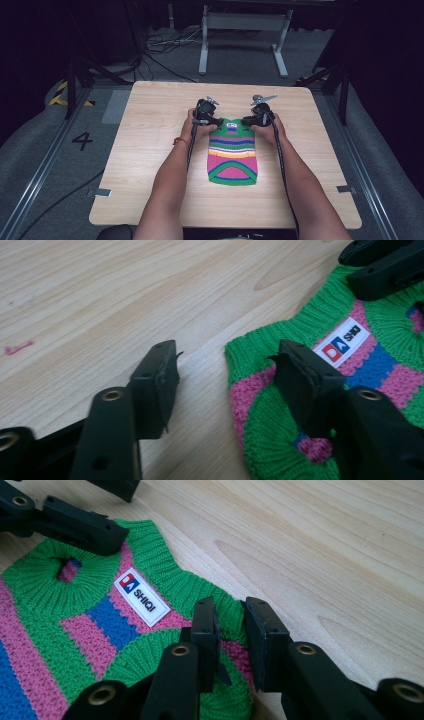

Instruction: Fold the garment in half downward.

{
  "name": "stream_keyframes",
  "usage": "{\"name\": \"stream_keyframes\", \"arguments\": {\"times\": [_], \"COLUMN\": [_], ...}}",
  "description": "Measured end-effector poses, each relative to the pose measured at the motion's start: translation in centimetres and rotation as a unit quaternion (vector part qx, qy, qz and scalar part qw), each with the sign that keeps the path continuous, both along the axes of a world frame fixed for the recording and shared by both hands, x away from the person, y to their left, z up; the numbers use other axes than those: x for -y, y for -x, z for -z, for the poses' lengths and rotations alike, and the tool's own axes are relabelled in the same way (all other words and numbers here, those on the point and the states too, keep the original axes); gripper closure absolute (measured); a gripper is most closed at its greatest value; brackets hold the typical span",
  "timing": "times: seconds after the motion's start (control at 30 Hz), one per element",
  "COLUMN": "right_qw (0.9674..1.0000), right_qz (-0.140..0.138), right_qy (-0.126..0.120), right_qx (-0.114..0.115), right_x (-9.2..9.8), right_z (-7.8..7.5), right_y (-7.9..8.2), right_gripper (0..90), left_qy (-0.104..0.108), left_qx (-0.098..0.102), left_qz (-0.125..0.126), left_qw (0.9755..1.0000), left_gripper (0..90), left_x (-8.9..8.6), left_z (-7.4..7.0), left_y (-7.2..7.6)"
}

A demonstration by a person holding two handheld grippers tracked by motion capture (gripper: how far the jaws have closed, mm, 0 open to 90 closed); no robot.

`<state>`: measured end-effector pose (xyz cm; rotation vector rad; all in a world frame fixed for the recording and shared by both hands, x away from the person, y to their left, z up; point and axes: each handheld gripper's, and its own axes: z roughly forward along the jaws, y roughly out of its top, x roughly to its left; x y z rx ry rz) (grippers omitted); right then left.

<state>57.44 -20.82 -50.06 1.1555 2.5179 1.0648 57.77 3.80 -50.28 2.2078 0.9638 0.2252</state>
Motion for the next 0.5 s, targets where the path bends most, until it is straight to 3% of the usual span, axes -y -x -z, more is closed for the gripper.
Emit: {"name": "stream_keyframes", "arguments": {"times": [0.13, 0.27, 0.5], "right_qw": [0.9999, 0.9998, 0.9994], "right_qz": [-0.004, -0.008, -0.020], "right_qy": [0.010, 0.011, -0.007], "right_qx": [0.006, 0.014, 0.026], "right_x": [-0.3, -0.3, 0.0], "right_z": [-0.1, -0.3, -1.2], "right_y": [0.2, 0.4, 0.9], "right_gripper": [82.4, 84.3, 84.4], "left_qy": [0.008, -0.018, -0.026], "left_qx": [-0.005, 0.010, 0.028], "left_qz": [0.024, 0.044, 0.047], "left_qw": [0.9997, 0.9988, 0.9982], "left_gripper": [64.5, 78.6, 82.9], "left_x": [-0.1, 0.5, 0.3], "left_z": [-0.1, -0.6, -1.3], "left_y": [0.1, 0.4, 0.9]}}
